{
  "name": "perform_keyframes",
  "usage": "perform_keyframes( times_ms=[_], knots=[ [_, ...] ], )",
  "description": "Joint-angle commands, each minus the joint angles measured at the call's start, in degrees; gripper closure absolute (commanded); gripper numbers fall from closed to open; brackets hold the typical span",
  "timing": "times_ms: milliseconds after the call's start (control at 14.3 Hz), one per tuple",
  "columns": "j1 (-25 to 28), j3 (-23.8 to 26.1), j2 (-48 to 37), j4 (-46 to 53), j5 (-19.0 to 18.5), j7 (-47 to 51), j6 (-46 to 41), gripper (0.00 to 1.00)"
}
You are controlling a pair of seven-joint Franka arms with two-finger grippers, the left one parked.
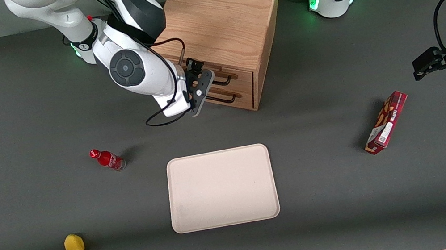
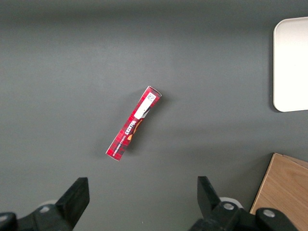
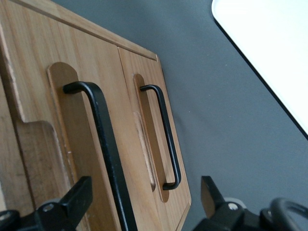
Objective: Open upper drawer
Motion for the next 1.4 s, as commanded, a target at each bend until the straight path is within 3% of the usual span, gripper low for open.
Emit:
perform_keyframes(
  times_ms=[0, 419, 1116, 1326],
  knots=[
    [1.03, 0.27, 0.29, -0.21, -1.39, 1.96, 1.32, 0.00],
    [0.77, 0.27, 4.94, 0.76, -6.92, 3.81, 5.09, 0.00],
    [-0.02, -3.15, 10.22, 11.39, -7.37, 3.46, 4.48, 0.00],
    [-0.02, -3.51, 12.68, 14.81, -11.14, 3.28, 3.87, 0.00]
  ],
)
